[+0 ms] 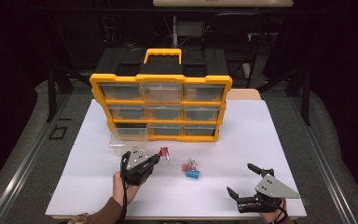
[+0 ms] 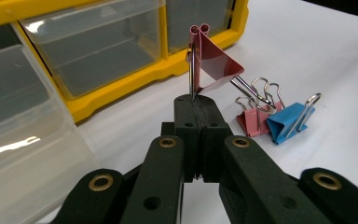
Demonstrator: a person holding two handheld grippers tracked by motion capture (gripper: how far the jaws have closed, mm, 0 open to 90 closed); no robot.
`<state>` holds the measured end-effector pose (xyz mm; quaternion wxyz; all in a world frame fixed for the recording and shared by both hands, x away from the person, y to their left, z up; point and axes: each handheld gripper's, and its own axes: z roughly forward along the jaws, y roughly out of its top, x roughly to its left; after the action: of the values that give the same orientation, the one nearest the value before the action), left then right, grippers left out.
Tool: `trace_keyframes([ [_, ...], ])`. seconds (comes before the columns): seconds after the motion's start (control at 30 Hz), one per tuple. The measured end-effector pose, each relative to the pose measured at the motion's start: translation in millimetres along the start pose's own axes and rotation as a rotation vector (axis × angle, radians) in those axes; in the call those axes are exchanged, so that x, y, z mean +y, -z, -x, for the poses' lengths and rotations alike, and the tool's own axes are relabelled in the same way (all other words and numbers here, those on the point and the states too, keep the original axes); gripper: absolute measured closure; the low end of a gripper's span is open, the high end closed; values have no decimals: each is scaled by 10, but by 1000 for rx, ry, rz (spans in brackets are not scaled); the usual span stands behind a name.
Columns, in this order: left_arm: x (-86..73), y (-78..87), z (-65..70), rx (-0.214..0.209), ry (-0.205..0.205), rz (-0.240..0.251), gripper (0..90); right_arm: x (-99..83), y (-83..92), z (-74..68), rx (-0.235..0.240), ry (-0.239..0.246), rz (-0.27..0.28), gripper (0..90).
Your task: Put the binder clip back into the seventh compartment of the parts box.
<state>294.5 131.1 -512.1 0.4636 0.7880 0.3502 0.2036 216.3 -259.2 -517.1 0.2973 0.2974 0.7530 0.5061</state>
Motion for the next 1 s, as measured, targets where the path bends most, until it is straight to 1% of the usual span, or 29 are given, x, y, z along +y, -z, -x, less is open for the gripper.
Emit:
trace_keyframes([
  [0.37, 65, 84, -92, 18, 5, 47, 889, -2, -2, 5, -1, 1, -2, 2],
  [0.7, 107, 222, -276, 66, 41, 101, 888, -3, -3, 5, -3, 1, -4, 2],
  [0.73, 107, 222, -276, 66, 41, 101, 888, -3, -3, 5, -3, 1, -4, 2],
  [0.77, 108, 240, -306, 76, 48, 109, 888, -2, -2, 5, -3, 2, -5, 2],
  [0.87, 109, 260, -342, 86, 55, 114, 888, -2, -2, 4, -2, 2, -5, 2],
  [1.0, 105, 296, -418, 113, 74, 126, 888, -3, -3, 5, -3, 2, -5, 2],
])
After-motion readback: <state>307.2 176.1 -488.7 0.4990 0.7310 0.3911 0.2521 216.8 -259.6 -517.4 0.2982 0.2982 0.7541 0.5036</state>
